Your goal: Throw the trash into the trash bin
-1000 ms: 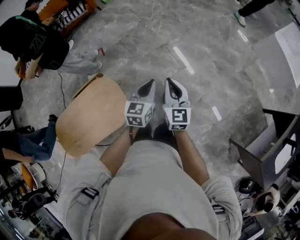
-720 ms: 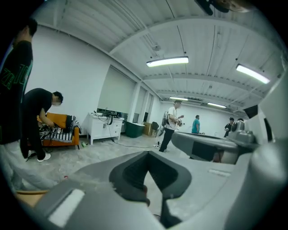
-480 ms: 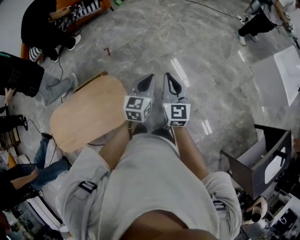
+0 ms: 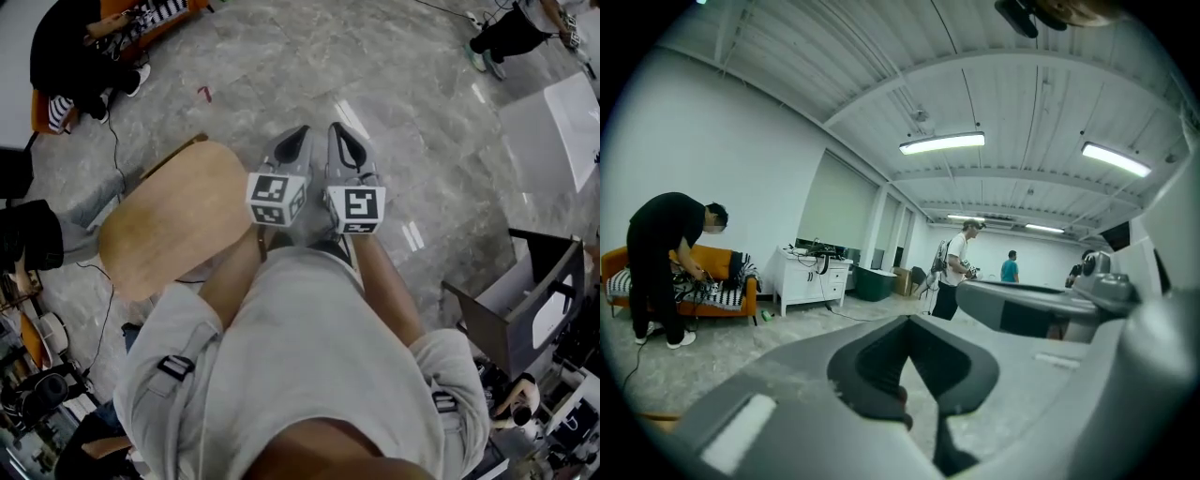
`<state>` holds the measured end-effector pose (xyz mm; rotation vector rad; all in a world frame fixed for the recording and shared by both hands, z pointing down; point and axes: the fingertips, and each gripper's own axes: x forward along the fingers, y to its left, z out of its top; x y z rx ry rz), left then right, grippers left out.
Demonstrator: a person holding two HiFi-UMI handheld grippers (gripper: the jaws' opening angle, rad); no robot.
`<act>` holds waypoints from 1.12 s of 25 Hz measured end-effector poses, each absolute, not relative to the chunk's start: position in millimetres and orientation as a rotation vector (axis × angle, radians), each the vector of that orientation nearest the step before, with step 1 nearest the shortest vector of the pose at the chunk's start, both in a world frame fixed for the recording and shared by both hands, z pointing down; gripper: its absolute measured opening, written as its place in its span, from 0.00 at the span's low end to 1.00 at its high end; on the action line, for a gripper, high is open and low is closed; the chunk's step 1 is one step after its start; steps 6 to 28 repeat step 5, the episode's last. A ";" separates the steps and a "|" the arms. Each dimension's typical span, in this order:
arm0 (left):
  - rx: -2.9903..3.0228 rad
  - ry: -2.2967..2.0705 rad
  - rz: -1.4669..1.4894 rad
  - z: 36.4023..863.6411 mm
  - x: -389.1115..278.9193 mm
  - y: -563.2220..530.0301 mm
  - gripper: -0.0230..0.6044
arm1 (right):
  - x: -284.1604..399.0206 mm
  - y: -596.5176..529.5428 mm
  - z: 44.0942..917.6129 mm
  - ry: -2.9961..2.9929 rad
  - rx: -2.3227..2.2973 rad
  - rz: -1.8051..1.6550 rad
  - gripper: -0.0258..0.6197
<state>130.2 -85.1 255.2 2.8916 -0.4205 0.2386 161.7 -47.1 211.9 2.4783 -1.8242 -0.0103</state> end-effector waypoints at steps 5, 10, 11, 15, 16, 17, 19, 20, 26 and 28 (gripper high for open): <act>2.911 -0.416 0.219 248.3 151.3 -88.0 0.07 | 185.2 -48.2 209.6 -1.809 2.492 -0.018 0.05; 2.911 -0.416 0.219 248.3 151.3 -88.0 0.07 | 185.2 -48.2 209.6 -1.809 2.492 -0.018 0.05; 2.911 -0.416 0.219 248.3 151.3 -88.0 0.07 | 185.2 -48.2 209.6 -1.809 2.492 -0.018 0.05; 2.911 -0.416 0.219 248.3 151.3 -88.0 0.07 | 185.2 -48.2 209.6 -1.809 2.492 -0.018 0.05; 2.911 -0.416 0.219 248.3 151.3 -88.0 0.07 | 185.2 -48.2 209.6 -1.809 2.492 -0.018 0.05; 2.911 -0.416 0.219 248.3 151.3 -88.0 0.07 | 185.2 -48.2 209.6 -1.809 2.492 -0.018 0.05; 2.911 -0.416 0.219 248.3 151.3 -88.0 0.07 | 185.2 -48.2 209.6 -1.809 2.492 -0.018 0.05; 2.911 -0.416 0.219 248.3 151.3 -88.0 0.07 | 185.2 -48.2 209.6 -1.809 2.492 -0.018 0.05; 2.911 -0.416 0.219 248.3 151.3 -88.0 0.07 | 185.2 -48.2 209.6 -1.809 2.492 -0.018 0.05; 2.911 -0.416 0.219 248.3 151.3 -88.0 0.07 | 185.2 -48.2 209.6 -1.809 2.492 -0.018 0.05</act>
